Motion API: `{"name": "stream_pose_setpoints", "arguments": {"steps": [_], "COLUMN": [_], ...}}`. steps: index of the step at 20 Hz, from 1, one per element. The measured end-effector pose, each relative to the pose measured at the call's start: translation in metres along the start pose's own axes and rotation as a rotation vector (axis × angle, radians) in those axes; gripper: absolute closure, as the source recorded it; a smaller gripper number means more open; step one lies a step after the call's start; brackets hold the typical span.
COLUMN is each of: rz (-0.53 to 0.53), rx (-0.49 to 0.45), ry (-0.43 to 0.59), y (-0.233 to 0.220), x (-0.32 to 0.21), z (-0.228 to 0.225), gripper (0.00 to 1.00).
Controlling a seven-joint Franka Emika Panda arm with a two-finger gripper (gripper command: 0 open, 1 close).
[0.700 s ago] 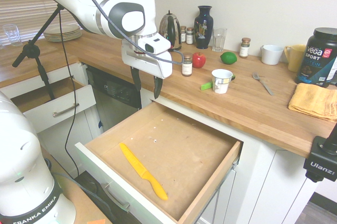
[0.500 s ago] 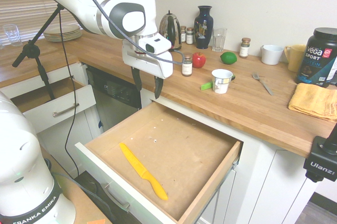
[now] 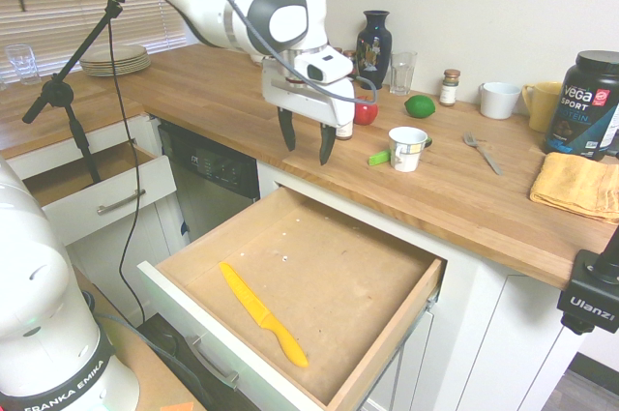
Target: Put mug in the drawer
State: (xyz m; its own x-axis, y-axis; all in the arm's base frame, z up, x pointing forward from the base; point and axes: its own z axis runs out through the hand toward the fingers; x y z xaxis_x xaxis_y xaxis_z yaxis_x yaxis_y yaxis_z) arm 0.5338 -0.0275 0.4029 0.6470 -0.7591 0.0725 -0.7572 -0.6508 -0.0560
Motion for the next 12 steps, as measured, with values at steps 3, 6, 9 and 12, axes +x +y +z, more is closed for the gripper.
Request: {"name": "stream_pose_setpoints", "arguments": {"steps": [3,6,9,12], "rz": [0.012,0.027,0.042,0.053], "rx": [0.0,0.001,0.001,-0.003], "ry": [0.005,0.011,0.019,0.025], "y": [-0.017,-0.031,-0.044,-0.057], "x": [0.027,0.053,0.08,0.107], "z": [-0.012,-0.024,-0.033,-0.038], "gripper": [0.0,0.0,0.0,0.0]}}
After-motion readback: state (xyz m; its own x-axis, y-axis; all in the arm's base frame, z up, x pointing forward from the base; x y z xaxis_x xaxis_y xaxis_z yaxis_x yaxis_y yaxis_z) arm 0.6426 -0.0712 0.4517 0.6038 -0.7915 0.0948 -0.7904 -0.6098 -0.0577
